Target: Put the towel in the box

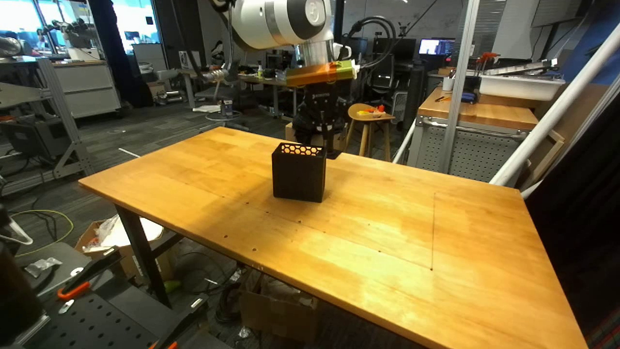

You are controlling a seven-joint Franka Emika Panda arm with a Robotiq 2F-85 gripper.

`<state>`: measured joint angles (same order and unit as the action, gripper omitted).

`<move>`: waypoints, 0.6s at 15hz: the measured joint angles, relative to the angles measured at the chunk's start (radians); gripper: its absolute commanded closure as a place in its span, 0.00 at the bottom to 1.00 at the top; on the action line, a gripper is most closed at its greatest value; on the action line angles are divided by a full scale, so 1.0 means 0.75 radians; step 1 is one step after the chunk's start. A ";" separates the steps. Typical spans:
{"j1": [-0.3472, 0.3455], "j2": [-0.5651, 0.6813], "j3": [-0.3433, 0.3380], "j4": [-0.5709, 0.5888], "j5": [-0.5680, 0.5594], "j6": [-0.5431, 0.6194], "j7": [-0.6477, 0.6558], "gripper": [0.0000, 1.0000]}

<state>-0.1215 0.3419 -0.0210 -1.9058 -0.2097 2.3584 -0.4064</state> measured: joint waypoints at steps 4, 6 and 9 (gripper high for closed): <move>-0.005 -0.090 -0.005 0.000 0.029 -0.050 0.002 0.88; -0.005 -0.112 -0.005 -0.001 0.038 -0.066 0.002 0.73; -0.005 -0.113 -0.005 -0.006 0.039 -0.069 0.002 0.72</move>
<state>-0.1251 0.2573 -0.0248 -1.9099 -0.1804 2.3066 -0.4052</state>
